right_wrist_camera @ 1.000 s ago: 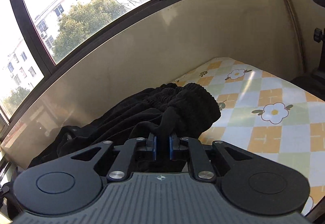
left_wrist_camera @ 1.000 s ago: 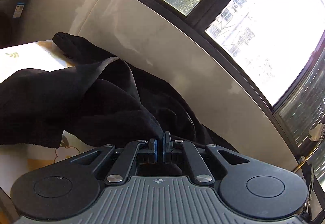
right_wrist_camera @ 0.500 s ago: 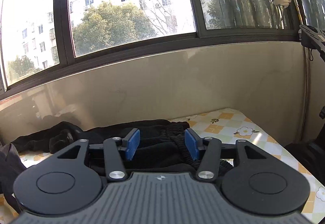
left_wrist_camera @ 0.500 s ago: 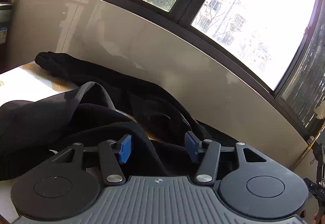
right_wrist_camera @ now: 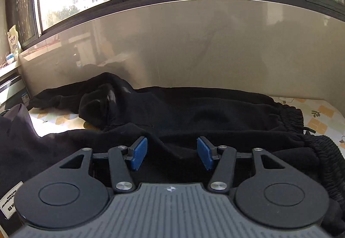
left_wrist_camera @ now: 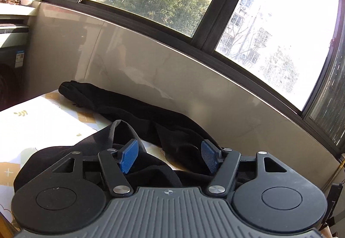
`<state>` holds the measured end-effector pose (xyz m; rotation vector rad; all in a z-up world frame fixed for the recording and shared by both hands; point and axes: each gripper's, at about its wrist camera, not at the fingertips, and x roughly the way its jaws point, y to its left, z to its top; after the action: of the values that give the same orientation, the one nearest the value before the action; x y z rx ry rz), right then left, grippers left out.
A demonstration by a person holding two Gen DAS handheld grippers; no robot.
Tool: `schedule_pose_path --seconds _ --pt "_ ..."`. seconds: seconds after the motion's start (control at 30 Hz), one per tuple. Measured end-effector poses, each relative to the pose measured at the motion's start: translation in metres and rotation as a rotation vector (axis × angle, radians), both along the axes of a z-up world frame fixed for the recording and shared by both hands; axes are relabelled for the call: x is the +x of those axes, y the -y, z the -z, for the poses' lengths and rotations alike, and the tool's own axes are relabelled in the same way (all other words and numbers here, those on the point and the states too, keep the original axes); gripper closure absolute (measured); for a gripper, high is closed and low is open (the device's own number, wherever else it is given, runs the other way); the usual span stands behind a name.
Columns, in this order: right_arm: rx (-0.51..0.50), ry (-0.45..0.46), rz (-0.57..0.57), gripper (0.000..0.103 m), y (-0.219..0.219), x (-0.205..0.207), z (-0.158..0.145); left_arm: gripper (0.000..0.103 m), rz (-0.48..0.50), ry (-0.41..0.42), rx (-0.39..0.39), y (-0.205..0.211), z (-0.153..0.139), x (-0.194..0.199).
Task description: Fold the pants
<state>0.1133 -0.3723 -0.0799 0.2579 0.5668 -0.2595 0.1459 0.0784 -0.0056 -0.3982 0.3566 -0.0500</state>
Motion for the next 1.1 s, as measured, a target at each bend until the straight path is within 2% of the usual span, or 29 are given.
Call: schedule_pose_path --seconds 0.13,0.3,0.53,0.7,0.8,1.1 --pt "0.083 -0.040 0.013 0.047 0.007 0.016 0.027 0.035 0.008 0.017 0.051 0.005 -0.010 0.008" --pt "0.157 -0.073 0.060 0.047 0.019 0.018 0.055 0.035 0.069 -0.037 0.114 0.024 0.000 0.049" --pt "0.082 -0.062 0.048 0.046 0.009 0.012 0.062 0.036 0.177 -0.125 0.216 0.065 0.032 0.107" --pt "0.028 -0.074 0.046 0.044 -0.001 0.012 0.062 0.035 0.239 -0.146 0.301 0.094 0.060 0.131" --pt "0.049 -0.063 0.044 0.043 0.001 0.012 0.063 0.035 0.283 -0.179 0.299 0.103 0.079 0.143" --pt "0.052 -0.064 0.027 0.035 0.001 0.010 0.062 0.035 0.296 -0.259 0.346 0.113 0.126 0.156"
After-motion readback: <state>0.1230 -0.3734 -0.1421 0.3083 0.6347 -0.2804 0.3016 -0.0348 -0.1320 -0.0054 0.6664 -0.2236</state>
